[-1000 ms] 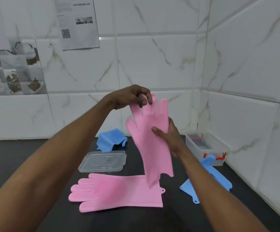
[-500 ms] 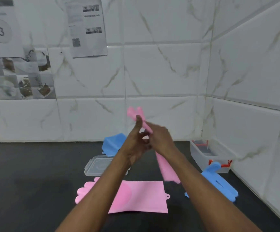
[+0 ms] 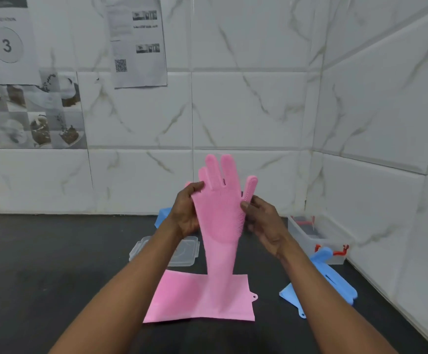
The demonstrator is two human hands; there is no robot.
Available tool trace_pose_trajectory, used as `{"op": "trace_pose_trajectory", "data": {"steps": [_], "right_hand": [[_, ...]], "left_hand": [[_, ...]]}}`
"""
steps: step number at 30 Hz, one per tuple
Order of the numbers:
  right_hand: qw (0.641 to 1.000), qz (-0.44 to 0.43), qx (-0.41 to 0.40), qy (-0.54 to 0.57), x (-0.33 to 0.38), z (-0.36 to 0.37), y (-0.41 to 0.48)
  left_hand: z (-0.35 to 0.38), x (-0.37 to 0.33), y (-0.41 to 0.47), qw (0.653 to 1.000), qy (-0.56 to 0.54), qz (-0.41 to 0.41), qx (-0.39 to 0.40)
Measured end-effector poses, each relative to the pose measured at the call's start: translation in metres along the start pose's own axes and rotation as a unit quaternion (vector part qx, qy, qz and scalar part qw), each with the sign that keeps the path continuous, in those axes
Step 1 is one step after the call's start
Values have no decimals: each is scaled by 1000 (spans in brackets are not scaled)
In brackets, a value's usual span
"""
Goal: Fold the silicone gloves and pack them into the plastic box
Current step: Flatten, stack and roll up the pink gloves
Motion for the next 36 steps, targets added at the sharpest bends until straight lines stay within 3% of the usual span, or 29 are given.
{"op": "trace_pose_trajectory", "data": {"steps": [2,5,8,10,11,13,15,17,19,21,23,26,28,30,32,34,36], "right_hand": [[1000,-21,-22,-4,7,9,5],[985,-58,-121,-112,13,15,11],[924,-134,-158,-321,25,27,12],[863,-214,-172,-424,37,41,8],[846,-247,-159,-446,41,50,4],[850,-244,-69,-462,35,71,-4],[866,-156,66,-470,17,85,-12],[894,-89,98,-429,7,80,-17],[939,-86,-20,-332,7,55,-14],[938,-66,-184,-285,-4,19,-14],[936,37,-256,-238,-28,-9,-20],[946,257,-195,19,-75,-14,-31],[909,325,-142,220,-89,-5,-35],[884,311,-108,333,-83,-1,-37],[897,249,-130,341,-70,-9,-35],[919,205,-190,280,-58,-22,-31],[948,175,-215,158,-49,-28,-29]], "left_hand": [[7,-8,4,994,90,29,-55],[7,-7,3,964,217,76,-135],[-16,3,-11,919,296,106,-238],[-33,22,-21,950,162,15,-265],[-34,32,-24,969,67,-45,-234],[-31,42,-26,984,-65,-100,-129],[-27,43,-27,977,-178,-104,-53],[-25,41,-29,962,-254,-93,-46],[-28,38,-31,967,-243,-60,-56],[-31,36,-28,958,-279,-48,-35],[-29,29,-26,948,-314,-46,2],[-13,16,-21,958,-283,-47,30],[0,6,-21,966,-256,-37,27],[5,1,-23,975,-220,-30,9],[-3,2,-26,974,-223,-43,-16],[-19,2,-36,974,-219,-57,-29],[-49,-3,-41,976,-189,-48,-97]]}}
Point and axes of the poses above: each hand's wrist, its own y-axis towards the middle knuckle, its own z-axis out of the palm, x = y × z, the point moved 4 cm from there along y, towards the middle knuckle, and after that the axes turned 8 degrees about -x, right-handed, at the moved point
